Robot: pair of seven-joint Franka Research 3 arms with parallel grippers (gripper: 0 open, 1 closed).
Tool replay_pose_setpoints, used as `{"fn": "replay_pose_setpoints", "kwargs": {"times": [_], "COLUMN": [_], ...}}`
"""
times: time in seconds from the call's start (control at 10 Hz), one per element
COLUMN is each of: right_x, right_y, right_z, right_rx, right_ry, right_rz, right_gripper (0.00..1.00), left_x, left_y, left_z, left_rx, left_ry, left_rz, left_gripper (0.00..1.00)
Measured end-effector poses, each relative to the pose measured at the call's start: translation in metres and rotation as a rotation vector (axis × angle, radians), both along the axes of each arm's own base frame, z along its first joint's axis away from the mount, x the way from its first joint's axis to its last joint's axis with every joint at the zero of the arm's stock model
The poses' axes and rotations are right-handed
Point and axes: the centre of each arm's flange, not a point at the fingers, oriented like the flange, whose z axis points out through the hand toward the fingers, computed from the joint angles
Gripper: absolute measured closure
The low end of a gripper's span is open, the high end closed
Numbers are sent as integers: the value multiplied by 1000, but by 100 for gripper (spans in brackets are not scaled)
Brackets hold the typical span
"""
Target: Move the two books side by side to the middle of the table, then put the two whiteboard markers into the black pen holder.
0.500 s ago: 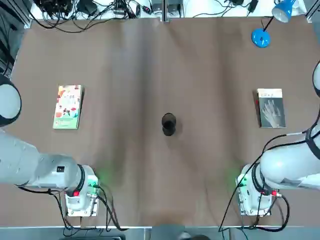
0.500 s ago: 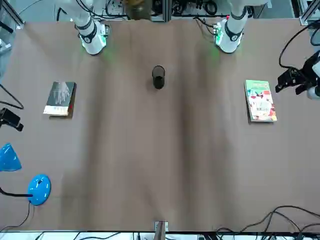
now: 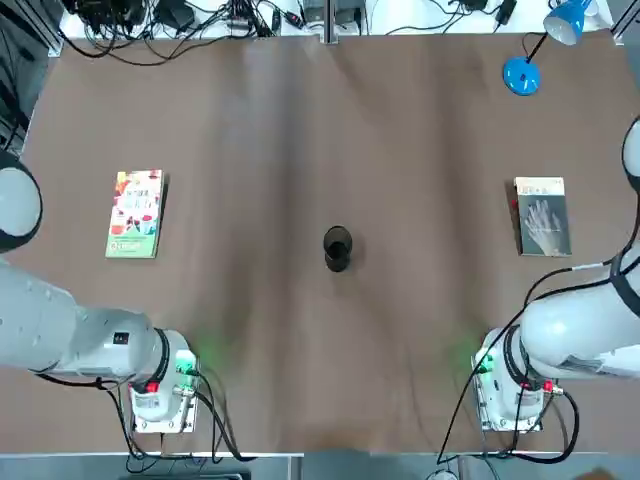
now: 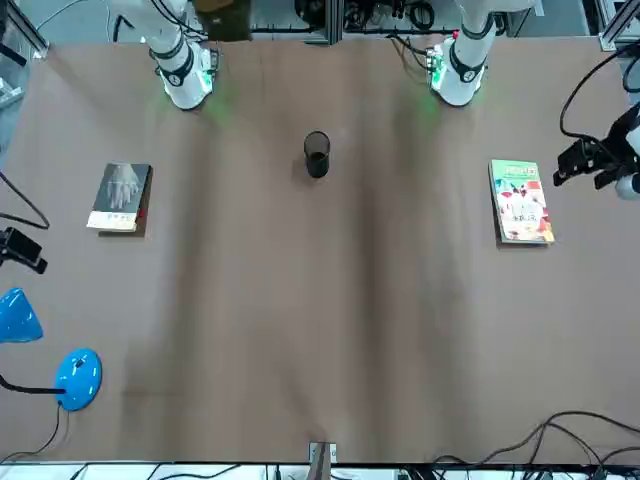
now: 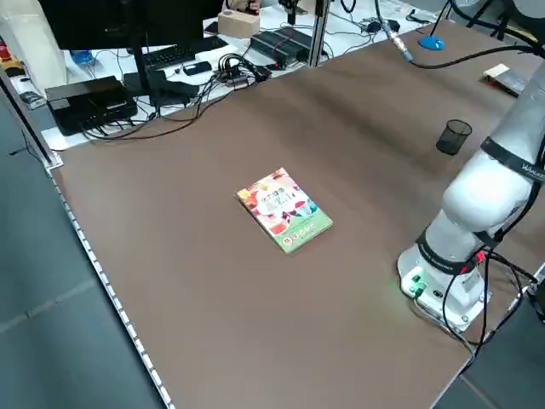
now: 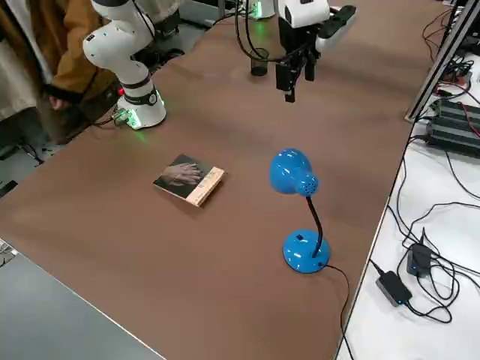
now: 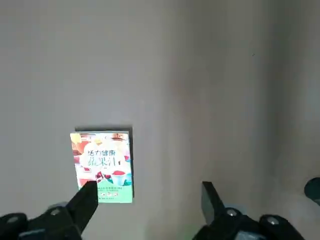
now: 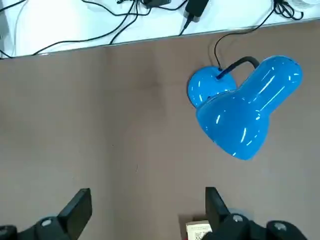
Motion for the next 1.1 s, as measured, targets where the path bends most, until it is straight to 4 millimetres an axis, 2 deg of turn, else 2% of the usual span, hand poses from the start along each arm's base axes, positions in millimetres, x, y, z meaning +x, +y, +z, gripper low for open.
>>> {"fn": "replay_pose_setpoints", "kwargs": {"times": [0.1,0.3,0.5,0.7,0.8,0.9,1.1], "right_x": [1,4,8,9,7,2,-19], "right_y": [-1,-8,-15,-20,-33,-55,-115], "right_z": [0,-5,-16,-33,-50,-68,-82], "right_rx": [-1,-3,-1,5,11,22,90], "right_ry": [-3,-15,0,33,67,101,138], "right_rz": [-2,-12,-22,-31,-51,-76,-27], "right_gripper": [0,0,0,0,0,0,0], "left_x": [-2,-9,-17,-18,-22,-30,-54], "left_y": [21,72,114,150,176,203,261], "left_z": [-4,-35,-88,-153,-184,-211,-263], "left_rx": [-4,-72,-179,-272,-338,-402,-476], "left_ry": [9,43,75,56,1,-50,-122], "left_rz": [23,48,32,3,4,13,-2], "left_gripper": [10,11,8,7,5,3,1]}}
